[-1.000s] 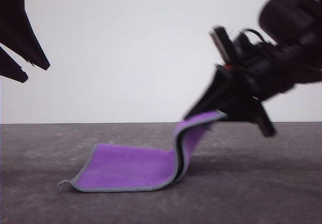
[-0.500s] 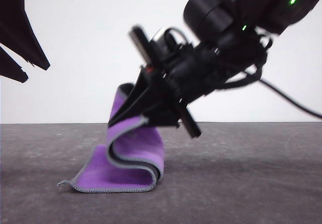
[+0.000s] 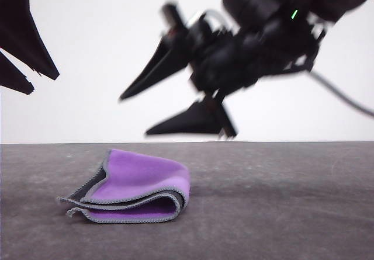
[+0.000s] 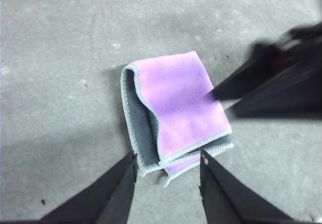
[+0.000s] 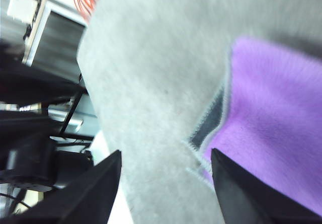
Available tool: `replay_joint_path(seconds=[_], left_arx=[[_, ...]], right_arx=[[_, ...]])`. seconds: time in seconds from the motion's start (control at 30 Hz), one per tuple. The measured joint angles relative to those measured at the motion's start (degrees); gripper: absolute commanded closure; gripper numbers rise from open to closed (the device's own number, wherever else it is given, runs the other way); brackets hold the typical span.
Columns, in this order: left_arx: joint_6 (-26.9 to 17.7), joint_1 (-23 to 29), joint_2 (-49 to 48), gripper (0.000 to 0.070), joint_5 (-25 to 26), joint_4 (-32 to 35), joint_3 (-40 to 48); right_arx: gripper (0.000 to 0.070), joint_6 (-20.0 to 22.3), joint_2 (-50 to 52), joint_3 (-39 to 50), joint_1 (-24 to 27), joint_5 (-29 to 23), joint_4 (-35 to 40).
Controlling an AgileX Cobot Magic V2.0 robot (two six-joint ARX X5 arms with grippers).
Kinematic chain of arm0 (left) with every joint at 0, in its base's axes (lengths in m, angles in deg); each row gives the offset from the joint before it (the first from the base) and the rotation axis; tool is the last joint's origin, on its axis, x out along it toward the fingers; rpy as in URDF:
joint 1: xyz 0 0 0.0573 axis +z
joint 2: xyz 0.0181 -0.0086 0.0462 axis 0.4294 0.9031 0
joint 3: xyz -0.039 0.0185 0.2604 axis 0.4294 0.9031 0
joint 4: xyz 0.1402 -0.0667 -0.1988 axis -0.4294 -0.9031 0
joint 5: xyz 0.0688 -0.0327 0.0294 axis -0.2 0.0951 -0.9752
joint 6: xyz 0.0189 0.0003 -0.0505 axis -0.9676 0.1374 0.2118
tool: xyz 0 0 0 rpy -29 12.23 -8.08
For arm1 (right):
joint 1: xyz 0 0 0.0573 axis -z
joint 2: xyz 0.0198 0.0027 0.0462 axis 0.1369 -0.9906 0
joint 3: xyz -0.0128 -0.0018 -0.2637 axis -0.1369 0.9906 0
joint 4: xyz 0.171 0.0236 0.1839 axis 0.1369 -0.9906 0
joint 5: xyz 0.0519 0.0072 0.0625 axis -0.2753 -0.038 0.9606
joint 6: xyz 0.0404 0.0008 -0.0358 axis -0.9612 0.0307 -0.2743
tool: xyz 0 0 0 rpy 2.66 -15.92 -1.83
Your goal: Fold clothes
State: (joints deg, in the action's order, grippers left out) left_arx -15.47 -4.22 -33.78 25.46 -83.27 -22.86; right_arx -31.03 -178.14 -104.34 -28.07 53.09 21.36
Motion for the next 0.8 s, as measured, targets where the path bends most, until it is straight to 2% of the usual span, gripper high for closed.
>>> replay_joint_path(seconds=[0.1,0.23,0.33,0.5,0.63,0.8], left_arx=[[0.0,0.0,0.0,0.0468,0.0,0.4,0.0],[0.1,0.0,0.0,0.0468,0.0,1.5,0.0],[0.1,0.0,0.0,0.0467,0.0,1.5,0.0],[0.5,0.0,0.0,0.0468,-0.2,1.6,0.0],[1.3,0.0,0.0,0.0467,-1.2,2.2,0.0],[1.6,0.0,0.0,0.0468,-1.6,2.8,0.0]], right_arx=[[0.0341,5.5,6.0,0.0,1.1,-6.4,-8.9],[0.0342,15.1,14.6,0.0,3.1,-19.3,-21.6],[0.0342,20.7,21.2,1.8,5.3,-25.6,-25.0],[0.0342,24.0,31.7,9.1,9.8,-27.1,-24.7],[0.0342,24.4,39.1,16.0,12.1,-27.3,-21.7],[0.0341,23.6,44.4,23.8,12.4,-27.3,-15.9]])
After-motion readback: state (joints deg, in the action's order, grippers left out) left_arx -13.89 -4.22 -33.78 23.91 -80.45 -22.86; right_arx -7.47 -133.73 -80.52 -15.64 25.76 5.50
